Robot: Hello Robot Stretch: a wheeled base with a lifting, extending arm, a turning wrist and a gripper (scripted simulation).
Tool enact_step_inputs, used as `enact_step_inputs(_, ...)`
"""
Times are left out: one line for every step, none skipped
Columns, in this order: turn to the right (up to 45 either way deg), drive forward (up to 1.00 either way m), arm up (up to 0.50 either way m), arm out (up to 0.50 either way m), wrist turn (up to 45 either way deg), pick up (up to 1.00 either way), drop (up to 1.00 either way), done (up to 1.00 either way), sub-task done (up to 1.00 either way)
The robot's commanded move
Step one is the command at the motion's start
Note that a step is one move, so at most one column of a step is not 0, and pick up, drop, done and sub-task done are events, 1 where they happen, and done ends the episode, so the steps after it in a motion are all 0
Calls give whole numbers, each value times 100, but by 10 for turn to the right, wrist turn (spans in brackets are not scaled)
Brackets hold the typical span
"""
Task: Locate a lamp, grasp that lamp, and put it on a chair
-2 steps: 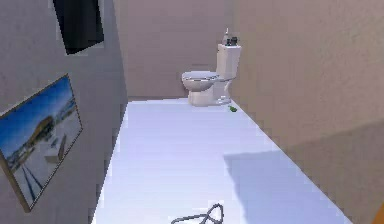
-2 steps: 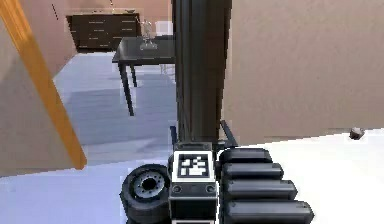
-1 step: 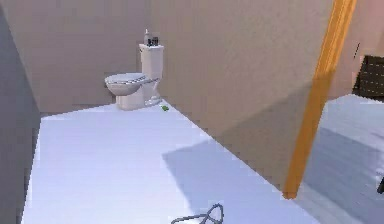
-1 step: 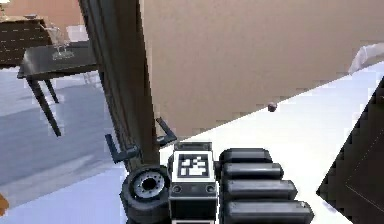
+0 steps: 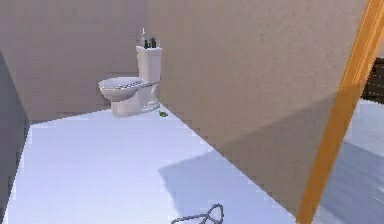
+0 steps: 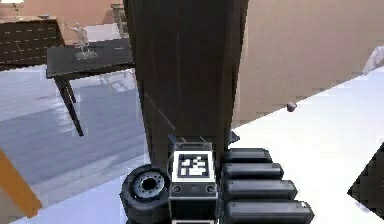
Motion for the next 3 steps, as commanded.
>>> enact_step_inputs(-30,0,0,0,0,0,0,0,0)
enact_step_inputs(0,30,0,0,0,0,0,0,0)
enact_step_inputs(450,0,0,0,0,0,0,0,0)
